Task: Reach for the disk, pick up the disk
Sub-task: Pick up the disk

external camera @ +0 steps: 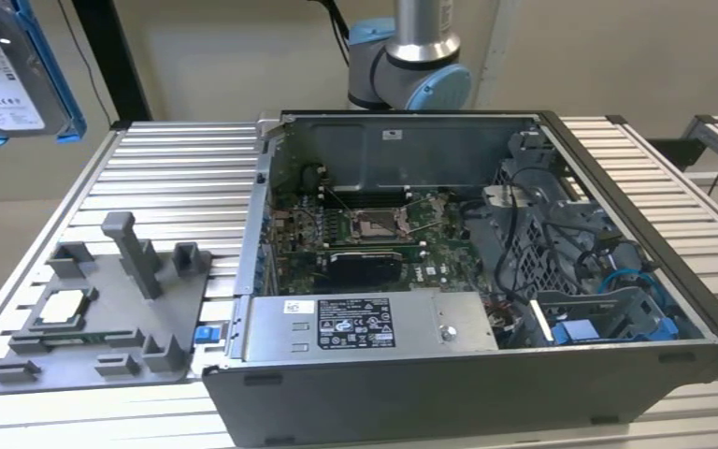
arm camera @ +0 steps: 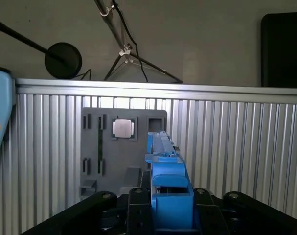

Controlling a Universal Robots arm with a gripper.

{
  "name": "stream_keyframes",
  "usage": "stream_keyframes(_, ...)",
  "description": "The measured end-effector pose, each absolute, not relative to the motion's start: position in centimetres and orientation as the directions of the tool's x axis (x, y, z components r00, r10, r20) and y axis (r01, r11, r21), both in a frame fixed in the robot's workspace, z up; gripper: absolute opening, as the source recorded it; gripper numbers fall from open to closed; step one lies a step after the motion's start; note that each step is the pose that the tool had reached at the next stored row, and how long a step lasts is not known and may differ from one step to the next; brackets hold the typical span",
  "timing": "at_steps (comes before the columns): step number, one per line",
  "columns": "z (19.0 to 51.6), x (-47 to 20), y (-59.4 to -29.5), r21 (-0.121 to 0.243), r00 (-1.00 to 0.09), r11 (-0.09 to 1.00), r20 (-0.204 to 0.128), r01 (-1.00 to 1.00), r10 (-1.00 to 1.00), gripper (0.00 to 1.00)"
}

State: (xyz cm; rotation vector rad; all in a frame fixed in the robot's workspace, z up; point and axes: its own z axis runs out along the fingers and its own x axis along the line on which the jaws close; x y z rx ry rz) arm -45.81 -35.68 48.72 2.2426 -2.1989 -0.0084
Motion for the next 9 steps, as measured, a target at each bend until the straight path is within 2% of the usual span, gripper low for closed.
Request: stream_keyframes(9, 48.73, -45.55, -35.68, 0.004, 0.02, -0.02, -0.003, -1.0, -1.0, 0.0)
